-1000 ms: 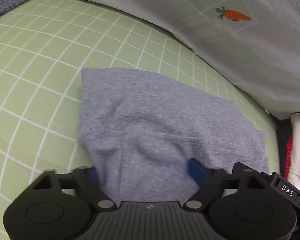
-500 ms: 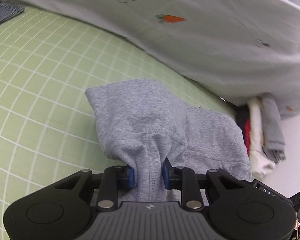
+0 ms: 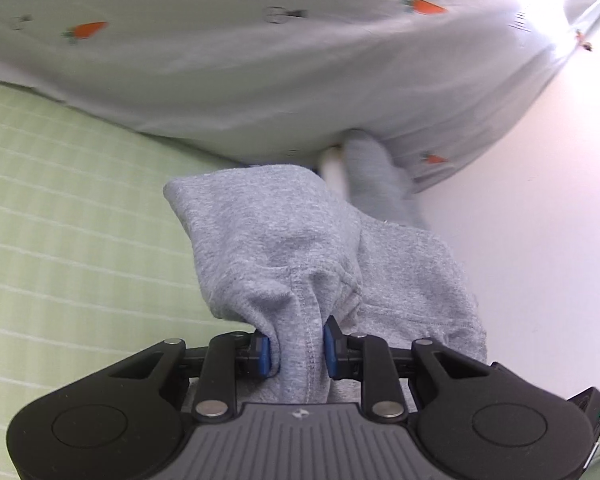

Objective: Fold clothes
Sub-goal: 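Lift the folded hoodie with both grippers and carry it to the clothes stack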

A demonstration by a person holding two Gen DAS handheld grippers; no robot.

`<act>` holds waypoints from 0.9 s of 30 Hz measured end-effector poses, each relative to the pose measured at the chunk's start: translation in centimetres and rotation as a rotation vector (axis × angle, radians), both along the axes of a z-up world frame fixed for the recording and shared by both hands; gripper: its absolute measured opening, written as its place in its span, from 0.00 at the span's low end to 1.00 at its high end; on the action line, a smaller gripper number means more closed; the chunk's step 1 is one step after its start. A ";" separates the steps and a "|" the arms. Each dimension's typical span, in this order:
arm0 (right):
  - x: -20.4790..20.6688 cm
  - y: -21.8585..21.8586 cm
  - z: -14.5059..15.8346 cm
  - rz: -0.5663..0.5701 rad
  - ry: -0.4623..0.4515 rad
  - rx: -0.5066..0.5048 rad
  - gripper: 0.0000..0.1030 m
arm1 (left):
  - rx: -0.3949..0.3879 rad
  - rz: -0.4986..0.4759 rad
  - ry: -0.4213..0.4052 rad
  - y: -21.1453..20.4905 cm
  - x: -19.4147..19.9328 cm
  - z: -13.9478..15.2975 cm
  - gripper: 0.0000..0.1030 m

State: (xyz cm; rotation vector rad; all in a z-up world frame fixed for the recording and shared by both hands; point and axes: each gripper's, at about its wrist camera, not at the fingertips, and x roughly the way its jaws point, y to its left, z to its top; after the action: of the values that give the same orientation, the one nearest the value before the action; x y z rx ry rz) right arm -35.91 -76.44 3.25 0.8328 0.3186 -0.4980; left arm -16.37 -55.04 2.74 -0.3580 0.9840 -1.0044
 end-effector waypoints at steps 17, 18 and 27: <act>6.6 -26.5 2.1 0.016 0.162 -0.306 0.25 | 0.122 0.070 -0.037 -25.9 0.5 -4.8 0.28; 6.6 -27.2 1.1 0.020 0.170 -0.291 0.25 | 0.142 0.086 -0.011 -25.5 0.7 -6.1 0.30; 6.1 -29.6 -2.9 0.040 0.159 -0.191 0.30 | 0.145 0.149 0.050 -23.1 1.1 -10.2 0.89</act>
State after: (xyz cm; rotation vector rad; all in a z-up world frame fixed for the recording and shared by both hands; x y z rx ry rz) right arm -29.76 -106.05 0.36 0.6017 0.4259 -0.5492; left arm -15.30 -78.16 -7.50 -0.3320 1.0536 -0.7879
